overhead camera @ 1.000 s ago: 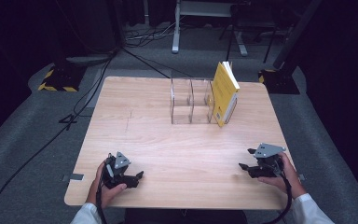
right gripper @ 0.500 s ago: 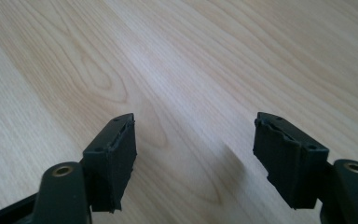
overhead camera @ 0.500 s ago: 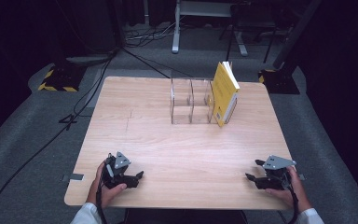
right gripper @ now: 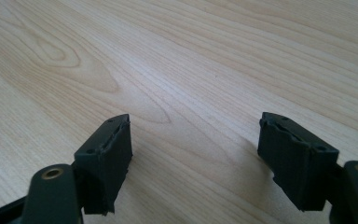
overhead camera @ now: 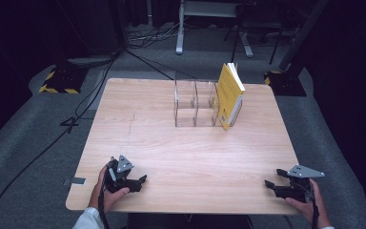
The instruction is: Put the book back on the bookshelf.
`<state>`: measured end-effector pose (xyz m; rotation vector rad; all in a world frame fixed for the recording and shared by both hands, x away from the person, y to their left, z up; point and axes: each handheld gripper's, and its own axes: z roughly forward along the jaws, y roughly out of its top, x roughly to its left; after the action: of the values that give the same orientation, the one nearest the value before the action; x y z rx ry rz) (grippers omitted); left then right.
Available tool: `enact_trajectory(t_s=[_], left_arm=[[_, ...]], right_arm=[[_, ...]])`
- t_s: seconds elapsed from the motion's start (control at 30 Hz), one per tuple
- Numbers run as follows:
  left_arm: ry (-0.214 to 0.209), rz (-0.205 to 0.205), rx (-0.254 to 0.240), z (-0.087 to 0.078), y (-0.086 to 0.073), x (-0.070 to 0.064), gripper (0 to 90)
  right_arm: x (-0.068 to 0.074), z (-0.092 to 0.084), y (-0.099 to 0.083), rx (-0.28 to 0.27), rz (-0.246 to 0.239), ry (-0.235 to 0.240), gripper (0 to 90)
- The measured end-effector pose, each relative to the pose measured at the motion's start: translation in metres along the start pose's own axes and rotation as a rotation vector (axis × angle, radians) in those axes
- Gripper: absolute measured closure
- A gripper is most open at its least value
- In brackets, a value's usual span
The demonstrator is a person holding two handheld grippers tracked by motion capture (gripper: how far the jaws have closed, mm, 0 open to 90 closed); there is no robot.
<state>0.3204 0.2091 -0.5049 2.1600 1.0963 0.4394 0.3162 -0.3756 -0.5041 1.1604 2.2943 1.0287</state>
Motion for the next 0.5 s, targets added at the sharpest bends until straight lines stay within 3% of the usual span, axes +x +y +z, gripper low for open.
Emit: enact_trajectory(t_s=[0.5], left_arm=[[-0.003, -0.004, 0.002, -0.0007, -0.0008, -0.0013, 15.4]], right_arm=[[0.0005, 0.0013, 0.0009, 0.001, -0.001, -0.007, 24.7]])
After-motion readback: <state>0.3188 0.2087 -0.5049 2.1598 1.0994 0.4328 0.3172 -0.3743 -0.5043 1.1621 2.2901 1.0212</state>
